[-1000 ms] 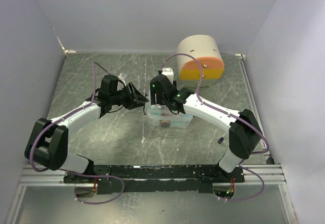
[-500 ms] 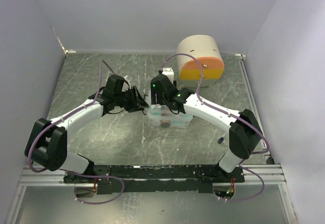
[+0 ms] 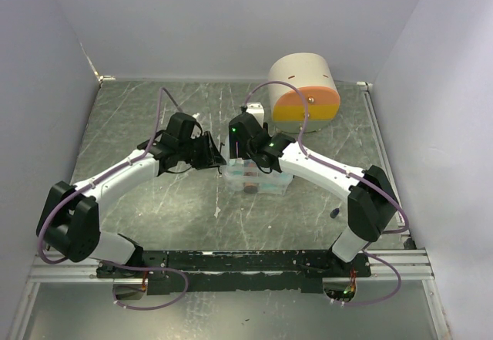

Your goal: Organize the medicine kit

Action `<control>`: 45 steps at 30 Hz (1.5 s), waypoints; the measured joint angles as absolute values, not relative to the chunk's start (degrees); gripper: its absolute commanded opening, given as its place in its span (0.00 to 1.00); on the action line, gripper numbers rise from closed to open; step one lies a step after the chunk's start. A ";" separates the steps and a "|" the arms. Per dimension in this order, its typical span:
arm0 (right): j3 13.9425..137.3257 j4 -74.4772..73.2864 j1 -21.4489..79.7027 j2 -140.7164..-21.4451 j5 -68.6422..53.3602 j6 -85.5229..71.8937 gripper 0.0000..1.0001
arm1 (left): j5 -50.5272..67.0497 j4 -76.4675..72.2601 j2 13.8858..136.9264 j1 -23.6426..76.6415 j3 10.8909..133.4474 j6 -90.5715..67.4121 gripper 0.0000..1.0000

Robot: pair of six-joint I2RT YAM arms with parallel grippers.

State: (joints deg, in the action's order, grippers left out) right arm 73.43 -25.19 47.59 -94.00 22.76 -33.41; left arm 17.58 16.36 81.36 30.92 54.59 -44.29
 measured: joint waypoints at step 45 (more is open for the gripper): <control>52.31 -27.94 28.84 -63.59 21.02 -34.44 0.81 | -0.19 24.53 73.25 32.62 61.01 -32.18 0.96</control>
State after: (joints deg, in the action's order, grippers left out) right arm 52.31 -27.94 28.84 -63.59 21.02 -34.44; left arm -0.19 24.53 73.25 32.62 61.01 -32.18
